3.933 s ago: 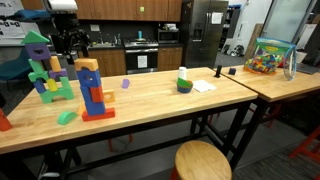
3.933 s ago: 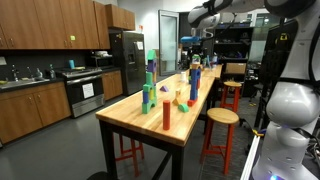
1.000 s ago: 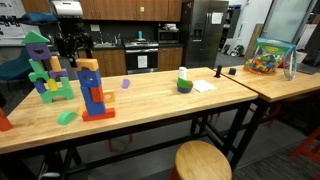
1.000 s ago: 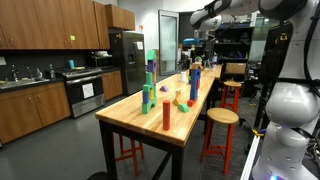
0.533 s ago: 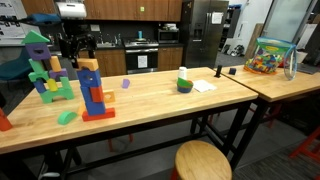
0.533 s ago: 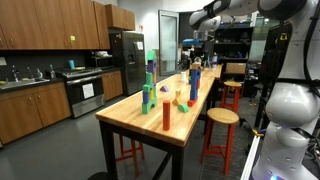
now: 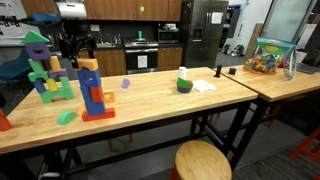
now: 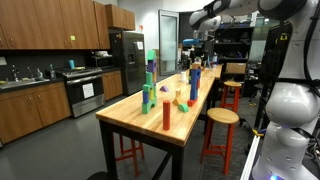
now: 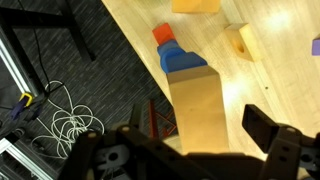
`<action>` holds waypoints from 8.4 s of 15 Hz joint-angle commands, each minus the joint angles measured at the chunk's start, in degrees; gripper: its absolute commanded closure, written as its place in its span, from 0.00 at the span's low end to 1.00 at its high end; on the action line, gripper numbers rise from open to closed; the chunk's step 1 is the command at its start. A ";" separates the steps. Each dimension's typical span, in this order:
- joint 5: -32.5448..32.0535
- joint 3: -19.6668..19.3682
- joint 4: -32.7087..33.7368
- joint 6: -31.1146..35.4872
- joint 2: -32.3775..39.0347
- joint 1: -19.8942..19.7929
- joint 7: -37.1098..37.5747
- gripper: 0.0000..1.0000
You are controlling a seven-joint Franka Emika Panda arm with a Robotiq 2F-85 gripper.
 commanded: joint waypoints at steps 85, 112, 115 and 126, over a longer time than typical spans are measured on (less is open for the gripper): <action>-11.63 8.55 -3.87 5.17 -0.63 8.67 -74.51 0.84; -2.15 10.37 -6.21 6.05 9.29 9.41 -83.60 0.84; -6.08 10.47 -7.49 9.80 9.38 9.94 -84.85 0.84; 0.83 10.53 -11.98 22.17 9.54 8.74 -87.86 0.84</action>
